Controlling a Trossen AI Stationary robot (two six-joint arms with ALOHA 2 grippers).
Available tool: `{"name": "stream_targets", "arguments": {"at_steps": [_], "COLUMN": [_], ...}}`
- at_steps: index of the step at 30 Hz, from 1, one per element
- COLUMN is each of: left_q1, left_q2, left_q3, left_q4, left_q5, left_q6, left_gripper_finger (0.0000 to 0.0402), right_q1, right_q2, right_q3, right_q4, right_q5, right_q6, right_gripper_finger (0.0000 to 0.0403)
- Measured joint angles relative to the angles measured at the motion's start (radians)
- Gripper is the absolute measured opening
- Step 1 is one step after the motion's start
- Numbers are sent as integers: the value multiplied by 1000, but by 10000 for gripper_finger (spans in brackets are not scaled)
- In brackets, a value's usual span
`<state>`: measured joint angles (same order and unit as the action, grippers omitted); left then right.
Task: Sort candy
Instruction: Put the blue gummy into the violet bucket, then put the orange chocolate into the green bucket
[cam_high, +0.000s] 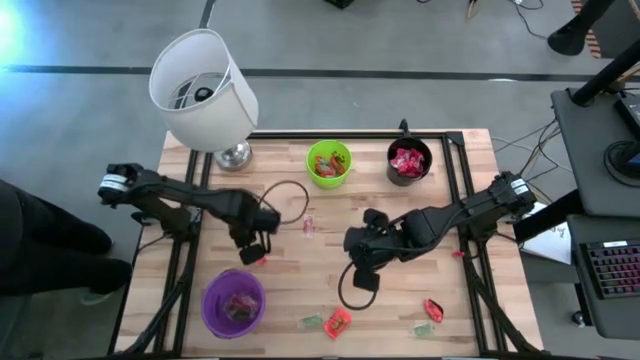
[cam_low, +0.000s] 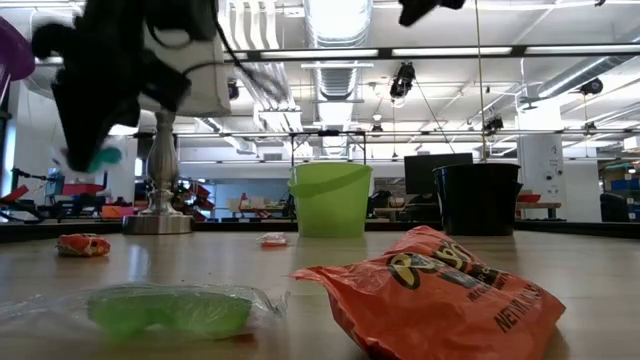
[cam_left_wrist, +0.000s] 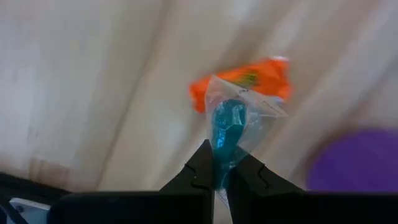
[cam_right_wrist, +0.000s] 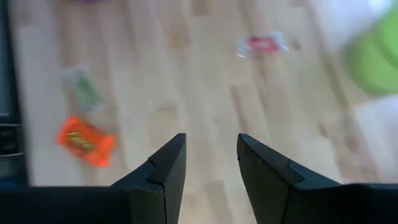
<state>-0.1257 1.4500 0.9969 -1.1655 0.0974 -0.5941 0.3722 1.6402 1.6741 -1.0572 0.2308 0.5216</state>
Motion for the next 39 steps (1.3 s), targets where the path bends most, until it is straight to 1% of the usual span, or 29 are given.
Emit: {"name": "stream_targets", "arguments": {"at_steps": [3, 8, 10, 16, 19, 22, 25, 27, 30, 35, 39], "left_q1": [-84, -211, -247, -374, -452, -532, -590, -614, -630, -629, -629], "left_q2": [-5, -6, -6, -6, -7, -7, -7, -1, 18, 53, 87], "left_q3": [62, 201, 265, 444, 507, 536, 529, 519, 510, 507, 506], "left_q4": [-12, -13, -26, -96, -138, -152, -155, -170, -193, -184, -183], "left_q5": [-4, -119, -136, -130, -111, -111, -111, -111, -111, -109, -69], "left_q6": [-20, -88, -123, -279, -385, -477, -546, -583, -601, -600, -574], "left_gripper_finger": [2, 2, 2, 2, 2, 2, 2, 2, 7, 42, 83], "right_q1": [0, 1, 1, 0, 1, 0, 0, 0, 0, 1, 6], "right_q2": [0, 0, 0, 0, 0, 0, 0, 0, 0, 0, 0], "right_q3": [-2, -24, -40, -98, -124, -144, -158, -159, -159, -160, -164], "right_q4": [-50, -50, -42, -30, -29, -24, -3, 20, 69, 142, 143], "right_q5": [42, 43, 43, 43, 43, 43, 42, 42, 42, 41, 21], "right_q6": [29, 29, 29, 49, 64, 75, 82, 81, 67, 63, 84], "right_gripper_finger": [137, 137, 137, 137, 137, 137, 137, 137, 137, 137, 137]}}
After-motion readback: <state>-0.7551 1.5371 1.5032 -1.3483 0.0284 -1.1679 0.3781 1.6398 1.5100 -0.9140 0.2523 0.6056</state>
